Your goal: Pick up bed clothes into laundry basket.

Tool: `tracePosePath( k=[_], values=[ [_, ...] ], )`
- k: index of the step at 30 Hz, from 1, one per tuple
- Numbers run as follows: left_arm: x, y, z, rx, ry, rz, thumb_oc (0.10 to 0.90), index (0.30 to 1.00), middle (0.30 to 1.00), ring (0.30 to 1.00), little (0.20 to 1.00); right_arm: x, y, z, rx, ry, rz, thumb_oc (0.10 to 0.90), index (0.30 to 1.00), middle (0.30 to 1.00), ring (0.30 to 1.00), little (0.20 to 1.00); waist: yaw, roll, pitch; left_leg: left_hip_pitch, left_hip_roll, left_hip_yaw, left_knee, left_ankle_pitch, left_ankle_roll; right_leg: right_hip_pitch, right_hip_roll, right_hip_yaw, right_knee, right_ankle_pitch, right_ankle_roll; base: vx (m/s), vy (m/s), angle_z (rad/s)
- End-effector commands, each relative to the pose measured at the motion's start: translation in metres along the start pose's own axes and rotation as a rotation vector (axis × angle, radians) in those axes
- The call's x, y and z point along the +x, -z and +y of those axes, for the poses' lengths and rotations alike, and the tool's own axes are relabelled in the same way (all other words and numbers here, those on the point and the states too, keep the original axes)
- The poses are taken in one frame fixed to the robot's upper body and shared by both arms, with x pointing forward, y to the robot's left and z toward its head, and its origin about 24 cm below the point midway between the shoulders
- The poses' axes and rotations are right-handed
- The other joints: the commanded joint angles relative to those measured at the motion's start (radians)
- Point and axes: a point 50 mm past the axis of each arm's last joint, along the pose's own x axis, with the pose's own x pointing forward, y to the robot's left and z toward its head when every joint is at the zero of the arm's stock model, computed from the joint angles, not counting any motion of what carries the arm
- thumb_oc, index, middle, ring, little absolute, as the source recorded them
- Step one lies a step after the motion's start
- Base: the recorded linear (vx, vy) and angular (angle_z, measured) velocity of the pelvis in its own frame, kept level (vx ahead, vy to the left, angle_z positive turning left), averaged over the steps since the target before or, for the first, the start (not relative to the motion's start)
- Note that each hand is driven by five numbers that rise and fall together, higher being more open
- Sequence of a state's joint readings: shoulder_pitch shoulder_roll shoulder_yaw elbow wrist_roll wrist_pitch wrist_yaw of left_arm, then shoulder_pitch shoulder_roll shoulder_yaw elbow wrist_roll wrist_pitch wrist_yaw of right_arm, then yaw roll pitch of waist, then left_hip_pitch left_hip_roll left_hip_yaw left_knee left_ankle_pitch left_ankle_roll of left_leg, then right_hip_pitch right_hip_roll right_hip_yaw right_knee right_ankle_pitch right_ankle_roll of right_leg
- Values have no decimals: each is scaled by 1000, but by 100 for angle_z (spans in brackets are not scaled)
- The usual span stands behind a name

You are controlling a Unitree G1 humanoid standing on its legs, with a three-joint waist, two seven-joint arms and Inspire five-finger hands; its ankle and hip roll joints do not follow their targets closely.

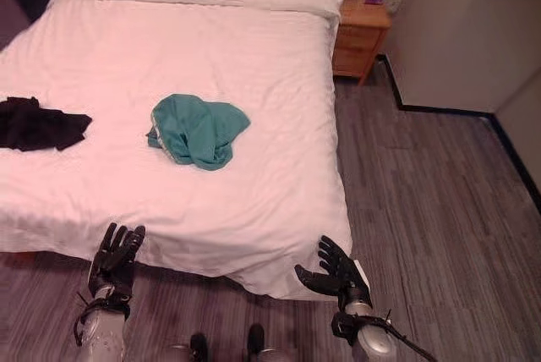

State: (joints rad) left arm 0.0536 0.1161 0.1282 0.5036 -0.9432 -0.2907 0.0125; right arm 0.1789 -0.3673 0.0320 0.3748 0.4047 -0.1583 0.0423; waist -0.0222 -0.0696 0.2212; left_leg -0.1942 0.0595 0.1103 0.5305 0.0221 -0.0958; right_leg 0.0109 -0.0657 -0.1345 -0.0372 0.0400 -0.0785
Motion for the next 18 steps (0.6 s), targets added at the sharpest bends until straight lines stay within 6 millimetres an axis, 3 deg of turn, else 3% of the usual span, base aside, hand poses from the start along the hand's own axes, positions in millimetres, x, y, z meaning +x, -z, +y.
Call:
tracePosePath(
  k=[1,2,3,4,5,7,8,10,12,13,14,15,16,17,18],
  values=[
    [14,-60,-22,2,115,-283,800,900,900,900,900,6,-47,2,-25,-43,-225,800,900,900,900,900,-5,-31,-39,73,191,-84,20,101,1,17,-117,24,71,-6,145,127,418,-26],
    [13,-62,-21,-10,106,-299,800,900,900,900,900,6,-48,2,-50,-49,-228,800,900,900,900,900,-14,-20,-54,114,277,-97,-77,151,-7,5,-143,24,91,-12,165,131,410,-24],
    [13,-61,-20,-4,103,-296,800,900,900,900,900,5,-47,2,-58,-49,-225,800,900,900,900,900,-16,-8,-62,172,327,-77,-171,212,-27,3,-151,29,108,-25,174,103,295,-17],
    [13,-61,-20,-4,103,-296,800,900,900,900,900,5,-47,2,-58,-49,-225,800,900,900,900,900,-14,-8,-60,177,327,-74,-173,213,-27,4,-151,31,108,-25,174,100,342,-6],
    [13,-61,-20,-11,95,-297,800,900,900,900,900,3,-47,0,-73,-43,-223,800,900,900,900,900,-29,8,-76,219,397,-57,-295,301,-54,-13,-178,32,137,-36,197,111,464,-6],
    [16,-62,-27,2,121,-295,800,900,900,900,900,0,-50,-5,-99,-34,-236,800,900,900,900,900,-32,30,-95,249,424,-96,-429,379,-98,-41,-211,62,179,-57,231,138,674,14],
    [18,-66,-32,6,136,-307,800,900,900,900,900,-2,-58,-12,-125,-10,-266,800,900,900,900,900,-41,49,-110,253,429,-139,-481,392,-135,-70,-253,82,227,-67,256,128,702,21],
    [20,-68,-37,11,153,-315,800,900,900,900,900,-3,-59,-17,-126,11,-270,800,900,900,900,900,-43,50,-113,248,429,-157,-476,374,-146,-77,-279,96,244,-73,270,120,560,13],
    [25,-79,-51,26,209,-346,800,900,900,900,900,-1,-63,-23,-86,65,-291,800,900,900,900,900,-52,52,-119,228,407,-167,-406,222,-157,-72,-347,124,216,-26,307,152,612,18],
    [27,-79,-57,26,236,-341,800,900,900,900,900,-2,-62,-26,-77,86,-286,800,900,900,900,900,-61,46,-124,221,384,-155,-392,96,-144,-57,-387,137,174,51,329,88,348,20],
    [27,-79,-57,26,237,-341,800,900,900,900,900,-2,-62,-26,-77,87,-286,800,900,900,900,900,-58,43,-122,220,380,-153,-383,89,-142,-52,-391,138,166,55,332,114,546,16],
    [31,-73,-67,52,271,-307,800,900,900,900,900,-4,-61,-29,-79,122,-280,800,900,900,900,900,-84,32,-125,215,329,-100,-380,-46,-131,-49,-445,143,108,242,340,69,365,-1],
    [31,-73,-67,53,271,-307,800,900,900,900,900,-5,-60,-29,-78,123,-279,800,900,900,900,900,-81,30,-125,215,327,-98,-377,-49,-129,-47,-448,145,102,246,340,63,561,-16],
    [36,-73,-76,133,298,-292,800,900,900,900,900,-2,-60,-28,-34,153,-290,800,900,900,900,900,-87,27,-115,212,299,-86,-379,-68,-118,-73,-468,158,71,389,340,-141,631,-24],
    [40,-86,-81,239,327,-316,800,900,900,900,900,10,-63,-10,126,122,-318,800,900,900,900,900,-78,42,-77,225,256,-29,-398,-69,-75,-140,-454,86,95,427,323,-161,833,-16]
  ],
)
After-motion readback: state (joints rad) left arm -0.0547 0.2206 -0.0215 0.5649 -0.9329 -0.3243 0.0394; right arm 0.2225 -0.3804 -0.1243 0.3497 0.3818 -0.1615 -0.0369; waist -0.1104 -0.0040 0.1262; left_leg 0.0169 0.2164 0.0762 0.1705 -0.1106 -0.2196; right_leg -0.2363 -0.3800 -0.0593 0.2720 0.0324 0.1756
